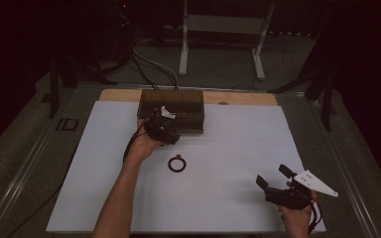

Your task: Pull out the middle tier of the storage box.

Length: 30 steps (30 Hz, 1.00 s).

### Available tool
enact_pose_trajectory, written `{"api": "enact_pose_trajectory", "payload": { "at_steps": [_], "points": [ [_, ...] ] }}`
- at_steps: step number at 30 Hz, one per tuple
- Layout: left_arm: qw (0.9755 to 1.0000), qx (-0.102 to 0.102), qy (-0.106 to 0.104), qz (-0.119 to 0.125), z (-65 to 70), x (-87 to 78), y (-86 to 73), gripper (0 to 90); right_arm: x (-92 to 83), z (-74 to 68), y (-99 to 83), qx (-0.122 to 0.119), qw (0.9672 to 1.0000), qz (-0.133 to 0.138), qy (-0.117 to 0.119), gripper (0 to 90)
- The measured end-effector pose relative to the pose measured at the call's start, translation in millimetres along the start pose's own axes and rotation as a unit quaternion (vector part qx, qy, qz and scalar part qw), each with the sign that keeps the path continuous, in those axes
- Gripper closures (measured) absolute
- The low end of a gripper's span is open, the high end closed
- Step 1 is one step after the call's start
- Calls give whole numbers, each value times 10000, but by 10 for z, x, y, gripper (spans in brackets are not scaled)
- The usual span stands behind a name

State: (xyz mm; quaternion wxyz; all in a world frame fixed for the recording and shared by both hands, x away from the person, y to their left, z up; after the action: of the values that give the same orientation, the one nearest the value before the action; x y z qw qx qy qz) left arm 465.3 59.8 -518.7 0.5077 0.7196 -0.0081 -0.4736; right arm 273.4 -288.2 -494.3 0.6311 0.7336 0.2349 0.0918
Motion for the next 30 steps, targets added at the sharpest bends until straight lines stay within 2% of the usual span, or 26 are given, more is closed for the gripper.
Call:
{"api": "enact_pose_trajectory", "payload": {
  "at_steps": [3, 4, 7, 8, 11, 24, 30],
  "points": [
    [9999, -114, 115, -57, -8, 68, 8, 284, -1, 6, -1, 16, 10000, -1, -7, 0],
    [9996, -141, 210, -91, -17, 84, 12, 312, -1, 7, 0, 14, 10000, 2, -7, 0],
    [9993, -100, 336, -155, -32, 96, 11, 385, -3, 8, 1, 18, 10000, 7, -5, 0],
    [9993, -100, 336, -155, -32, 96, 11, 419, -3, 8, 1, 18, 10000, 7, -5, 0],
    [9992, -33, 339, -222, -42, 82, 5, 447, -5, 15, 3, 22, 10000, 15, -9, 0],
    [9990, 37, 248, -377, -30, 36, -27, 454, 0, 16, 0, 16, 10000, 4, -4, 0],
    [9990, 44, 247, -372, -3, 29, -28, 460, -2, 15, 2, 18, 10000, 11, -9, 0]
  ]
}}
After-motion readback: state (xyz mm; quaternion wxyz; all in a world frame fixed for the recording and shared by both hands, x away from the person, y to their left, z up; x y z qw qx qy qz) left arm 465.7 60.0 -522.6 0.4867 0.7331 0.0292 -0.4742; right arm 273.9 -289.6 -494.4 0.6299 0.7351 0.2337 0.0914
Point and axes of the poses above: each handheld gripper's, and its own axes: x roughly forward along the jaws, y roughly out of its top, z roughly to its right, the point moved 6 cm from there along x, roughly forward along the jaws, and after that the axes turned 9 degrees about z, right-handed, at the moved point
